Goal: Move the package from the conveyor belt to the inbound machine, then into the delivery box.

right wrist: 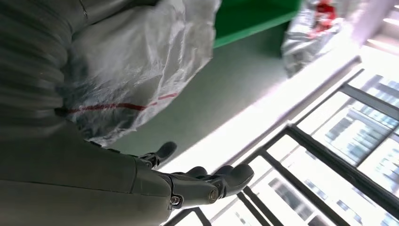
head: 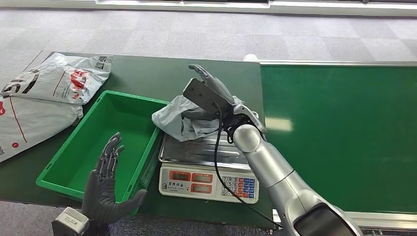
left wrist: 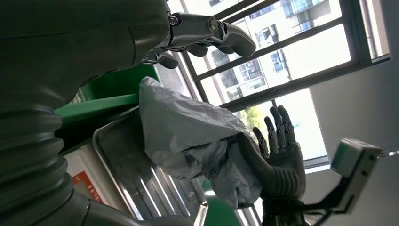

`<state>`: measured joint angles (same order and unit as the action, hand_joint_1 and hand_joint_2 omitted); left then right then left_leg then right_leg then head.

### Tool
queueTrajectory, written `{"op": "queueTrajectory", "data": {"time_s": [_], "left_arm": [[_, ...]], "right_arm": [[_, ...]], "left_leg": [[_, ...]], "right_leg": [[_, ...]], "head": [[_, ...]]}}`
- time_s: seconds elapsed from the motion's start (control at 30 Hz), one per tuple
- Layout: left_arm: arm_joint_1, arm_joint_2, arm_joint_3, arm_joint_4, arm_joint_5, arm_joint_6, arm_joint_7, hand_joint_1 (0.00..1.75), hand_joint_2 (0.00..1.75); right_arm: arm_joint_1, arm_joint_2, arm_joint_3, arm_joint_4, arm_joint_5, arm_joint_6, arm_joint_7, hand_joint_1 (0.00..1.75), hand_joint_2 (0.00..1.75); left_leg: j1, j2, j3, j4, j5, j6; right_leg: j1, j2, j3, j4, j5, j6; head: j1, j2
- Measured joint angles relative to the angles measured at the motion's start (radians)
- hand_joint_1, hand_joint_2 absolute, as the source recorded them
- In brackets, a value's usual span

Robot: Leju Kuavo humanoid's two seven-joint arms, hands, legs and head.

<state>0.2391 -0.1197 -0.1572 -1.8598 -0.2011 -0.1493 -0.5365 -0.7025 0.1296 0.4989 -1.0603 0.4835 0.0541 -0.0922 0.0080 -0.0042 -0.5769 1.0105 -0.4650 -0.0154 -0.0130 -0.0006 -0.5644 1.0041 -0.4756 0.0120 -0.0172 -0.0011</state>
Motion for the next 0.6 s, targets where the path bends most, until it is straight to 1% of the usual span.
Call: {"op": "queueTrajectory", "data": {"time_s": [0.1,0.2,0.3,0.37,0.43,0.53,0.6], "left_arm": [[-0.017,-0.004,0.000,-0.010,-0.017,0.014,0.003,0.00,1.75],[-0.023,-0.006,0.000,-0.013,-0.023,0.022,0.003,0.00,1.75],[-0.038,-0.006,-0.001,-0.011,-0.051,0.051,0.002,0.00,1.75],[-0.069,-0.003,-0.007,0.000,-0.072,0.090,0.011,0.00,1.75],[-0.119,0.004,-0.021,0.020,-0.087,0.132,0.031,0.00,1.75],[-0.191,0.019,-0.048,0.052,-0.101,0.177,0.067,0.00,1.75],[-0.222,0.028,-0.062,0.065,-0.102,0.186,0.078,0.00,1.75]], "right_arm": [[0.022,0.000,0.000,-0.088,-0.021,-0.010,-0.005,0.00,1.75],[0.034,0.000,0.000,-0.136,-0.029,-0.015,-0.008,0.00,1.75],[0.050,-0.001,-0.004,-0.177,-0.075,-0.031,-0.038,0.00,1.75],[0.070,-0.006,-0.013,-0.227,-0.134,-0.040,-0.051,0.00,1.75],[0.097,-0.023,-0.026,-0.291,-0.172,-0.049,-0.037,0.00,1.75],[0.150,-0.062,-0.054,-0.387,-0.176,-0.068,-0.008,0.00,1.75],[0.178,-0.080,-0.070,-0.430,-0.172,-0.071,-0.005,0.00,1.75]], "left_leg": [[0.000,0.000,0.000,0.000,0.000,0.000],[0.000,0.000,0.000,0.000,0.000,0.000],[0.000,0.000,0.001,0.000,0.000,0.000],[0.000,0.000,0.000,0.000,0.001,0.000],[0.000,-0.001,0.000,0.001,0.002,0.000],[0.000,0.000,0.000,0.001,0.002,0.000],[0.000,0.001,0.000,0.001,0.002,0.000]], "right_leg": [[0.000,0.001,0.000,0.000,0.000,0.000],[0.000,0.001,0.000,0.000,0.000,0.000],[-0.001,0.001,0.000,0.000,0.001,0.000],[-0.001,0.000,-0.001,0.000,0.001,0.000],[-0.001,-0.002,0.000,-0.001,0.001,0.000],[-0.001,-0.001,0.001,0.000,0.002,0.001],[-0.001,0.001,0.000,0.000,0.002,0.001]], "head": [[0.000,0.000],[0.000,0.000],[0.000,0.000],[0.000,0.000],[0.000,0.000],[0.000,0.000],[0.000,0.000]]}}
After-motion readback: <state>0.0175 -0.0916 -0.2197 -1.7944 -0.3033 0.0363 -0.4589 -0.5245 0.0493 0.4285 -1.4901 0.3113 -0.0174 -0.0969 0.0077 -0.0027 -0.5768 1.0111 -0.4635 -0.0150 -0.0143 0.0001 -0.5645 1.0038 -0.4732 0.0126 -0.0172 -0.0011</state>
